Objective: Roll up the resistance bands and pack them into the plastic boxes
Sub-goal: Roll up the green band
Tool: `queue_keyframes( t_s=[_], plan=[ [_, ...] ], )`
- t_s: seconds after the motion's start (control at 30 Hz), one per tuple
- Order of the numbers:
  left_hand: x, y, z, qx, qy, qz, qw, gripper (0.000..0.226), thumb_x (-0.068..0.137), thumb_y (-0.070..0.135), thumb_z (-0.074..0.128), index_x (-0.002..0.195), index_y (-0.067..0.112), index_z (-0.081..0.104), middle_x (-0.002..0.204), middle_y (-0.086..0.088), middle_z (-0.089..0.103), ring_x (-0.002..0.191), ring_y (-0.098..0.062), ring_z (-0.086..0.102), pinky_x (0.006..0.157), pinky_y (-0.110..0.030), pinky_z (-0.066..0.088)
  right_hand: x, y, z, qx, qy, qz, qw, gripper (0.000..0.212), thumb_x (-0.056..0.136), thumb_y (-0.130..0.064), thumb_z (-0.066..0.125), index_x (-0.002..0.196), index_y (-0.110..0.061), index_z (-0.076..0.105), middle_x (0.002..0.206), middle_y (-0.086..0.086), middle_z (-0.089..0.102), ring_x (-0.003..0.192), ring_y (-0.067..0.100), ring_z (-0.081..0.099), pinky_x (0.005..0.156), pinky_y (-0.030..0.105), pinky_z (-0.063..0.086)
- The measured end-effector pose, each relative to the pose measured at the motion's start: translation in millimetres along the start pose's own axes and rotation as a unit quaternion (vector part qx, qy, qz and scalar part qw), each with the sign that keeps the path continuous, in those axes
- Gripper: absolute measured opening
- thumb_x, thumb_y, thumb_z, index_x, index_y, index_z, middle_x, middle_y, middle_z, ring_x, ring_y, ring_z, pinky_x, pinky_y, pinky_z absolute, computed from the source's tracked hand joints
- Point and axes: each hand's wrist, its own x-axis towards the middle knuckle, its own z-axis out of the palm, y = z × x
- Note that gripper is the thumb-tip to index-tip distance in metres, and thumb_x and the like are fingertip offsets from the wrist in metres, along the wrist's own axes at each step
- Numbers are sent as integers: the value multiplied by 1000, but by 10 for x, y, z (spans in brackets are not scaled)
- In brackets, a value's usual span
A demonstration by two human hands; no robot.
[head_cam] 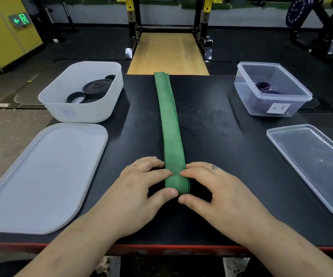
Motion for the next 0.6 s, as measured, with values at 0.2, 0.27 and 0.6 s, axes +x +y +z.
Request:
queue_keyframes(
  t_s=[0.2, 0.27, 0.6],
  plan=[
    [-1, 31, 11, 25, -8, -8, 1000, 77, 84, 84, 27, 143, 42, 53, 147, 30, 40, 145, 14, 15, 115, -11, 10, 52, 5, -21, -16, 5, 4, 1000, 48, 90, -57, 67, 135, -42, 63, 139, -32, 52, 139, -10, 36, 117, 17, 27],
    [-21, 52, -24, 14, -7, -22, 1000, 75, 82, 87, 36, 145, 47, 45, 142, 38, 33, 138, 22, 13, 108, -2, 8, 69, 18, -33, -20, 1, 5, 1000, 49, 91, -58, 64, 137, -41, 62, 144, -28, 53, 142, -9, 33, 120, 18, 24],
    [9, 41, -19, -3, 16, -8, 1000, 47, 90, 58, 61, 134, 43, 59, 125, 49, 43, 140, 24, 16, 114, -8, 12, 106, 42, -25, -30, -7, 2, 1000, 57, 94, -66, 45, 145, -40, 55, 147, -26, 52, 146, -9, 27, 122, 18, 17]
  ],
)
